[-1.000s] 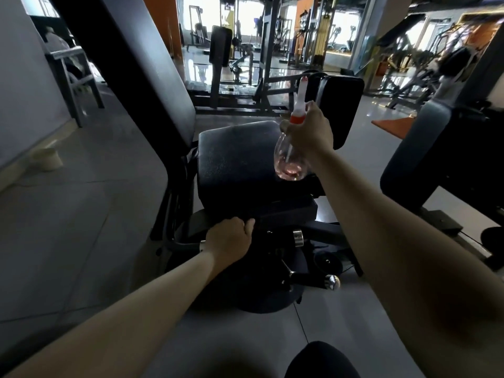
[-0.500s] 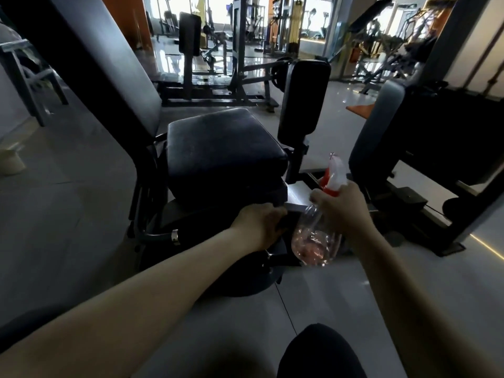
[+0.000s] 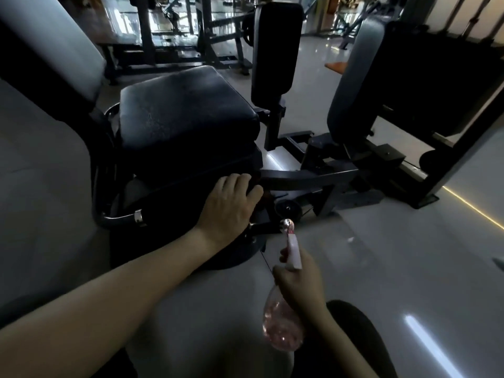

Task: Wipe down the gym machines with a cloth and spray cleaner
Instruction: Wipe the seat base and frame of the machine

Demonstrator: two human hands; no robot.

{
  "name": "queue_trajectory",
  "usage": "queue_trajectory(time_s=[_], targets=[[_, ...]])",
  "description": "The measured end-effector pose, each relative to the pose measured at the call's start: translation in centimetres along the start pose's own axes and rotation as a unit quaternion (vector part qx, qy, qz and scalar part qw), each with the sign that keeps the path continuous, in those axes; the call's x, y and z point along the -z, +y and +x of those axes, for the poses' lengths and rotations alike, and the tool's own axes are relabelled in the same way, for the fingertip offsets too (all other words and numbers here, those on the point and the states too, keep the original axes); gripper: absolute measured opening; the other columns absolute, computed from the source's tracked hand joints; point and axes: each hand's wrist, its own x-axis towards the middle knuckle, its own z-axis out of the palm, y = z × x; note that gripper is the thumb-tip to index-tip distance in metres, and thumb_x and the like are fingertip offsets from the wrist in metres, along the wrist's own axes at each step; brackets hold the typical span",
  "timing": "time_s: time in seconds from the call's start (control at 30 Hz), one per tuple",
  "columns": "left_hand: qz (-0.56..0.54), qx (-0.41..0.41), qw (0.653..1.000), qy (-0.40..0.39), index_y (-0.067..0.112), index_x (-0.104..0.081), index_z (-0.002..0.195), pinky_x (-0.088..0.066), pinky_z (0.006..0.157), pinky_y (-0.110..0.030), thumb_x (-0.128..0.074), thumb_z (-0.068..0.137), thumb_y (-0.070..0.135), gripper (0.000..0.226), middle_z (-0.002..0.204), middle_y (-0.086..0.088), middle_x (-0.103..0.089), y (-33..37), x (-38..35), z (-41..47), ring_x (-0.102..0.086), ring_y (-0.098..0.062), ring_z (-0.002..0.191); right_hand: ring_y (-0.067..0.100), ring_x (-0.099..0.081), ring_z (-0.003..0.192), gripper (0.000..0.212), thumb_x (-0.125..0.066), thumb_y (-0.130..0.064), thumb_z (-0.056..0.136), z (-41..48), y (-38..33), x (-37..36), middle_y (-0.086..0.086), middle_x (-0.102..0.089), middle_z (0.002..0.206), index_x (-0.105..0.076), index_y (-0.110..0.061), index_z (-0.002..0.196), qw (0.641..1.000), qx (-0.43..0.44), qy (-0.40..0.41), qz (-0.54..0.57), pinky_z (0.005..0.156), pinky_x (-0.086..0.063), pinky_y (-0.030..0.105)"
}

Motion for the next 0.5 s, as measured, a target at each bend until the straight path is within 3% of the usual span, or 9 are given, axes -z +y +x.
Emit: queue_trajectory(time_s=[0.07, 0.13, 0.27, 0.43, 0.5], targets=[[0.012, -0.047, 0.999, 0.010, 0.012, -0.061, 0.113, -0.048, 0.089, -0.045, -0.055, 0.098, 0.011, 0.016, 0.121, -0.021, -0.059, -0.6, -0.9, -0.7, -0.057, -0.038, 0.108, 0.034, -0.065, 0.073, 0.014, -0.068, -0.018, 0.083, 0.1, 0.8, -0.3, 0.013, -0.064, 0.085, -0.059, -0.011, 0.090, 0.999, -0.031, 0.007, 0.025, 0.066, -0.056, 0.059], [0.013, -0.055, 0.998, 0.015, 0.011, -0.062, 0.110, -0.047, 0.090, -0.044, -0.054, 0.099, 0.012, 0.014, 0.122, -0.021, -0.058, -1.1, -1.1, -0.6, -0.056, -0.038, 0.111, 0.034, -0.065, 0.069, 0.020, -0.064, -0.030, 0.081, 0.2, 1.3, -0.5, 0.014, -0.064, 0.079, -0.059, -0.011, 0.085, 0.999, -0.031, 0.011, 0.023, 0.063, -0.056, 0.058], [0.021, -0.043, 0.999, 0.005, 0.011, -0.063, 0.104, -0.046, 0.087, -0.043, -0.057, 0.097, 0.014, 0.010, 0.117, -0.018, -0.060, -0.6, -1.2, 0.0, -0.057, -0.037, 0.109, 0.040, -0.063, 0.067, 0.023, -0.060, -0.026, 0.081, 0.6, 1.6, -0.4, 0.019, -0.061, 0.074, -0.055, -0.004, 0.081, 0.999, -0.034, 0.008, 0.024, 0.060, -0.055, 0.060], [-0.006, -0.045, 0.999, -0.015, 0.011, -0.064, 0.107, -0.049, 0.090, -0.043, -0.061, 0.092, 0.010, 0.015, 0.120, -0.017, -0.060, -0.8, -0.3, 0.0, -0.058, -0.036, 0.111, 0.032, -0.062, 0.067, 0.029, -0.051, -0.041, 0.076, 0.6, 1.9, -1.1, 0.008, -0.060, 0.075, -0.052, -0.016, 0.091, 1.000, -0.020, 0.006, -0.020, 0.061, -0.057, 0.055], [-0.033, -0.058, 0.997, -0.034, 0.012, -0.063, 0.116, -0.052, 0.084, -0.043, -0.066, 0.087, 0.010, 0.029, 0.123, -0.017, -0.058, -1.6, 0.1, 0.2, -0.059, -0.035, 0.106, 0.032, -0.062, 0.067, 0.019, -0.051, -0.038, 0.078, 0.7, 2.0, -1.6, 0.006, -0.060, 0.075, -0.051, -0.020, 0.082, 1.000, -0.022, 0.013, -0.011, 0.061, -0.057, 0.056]])
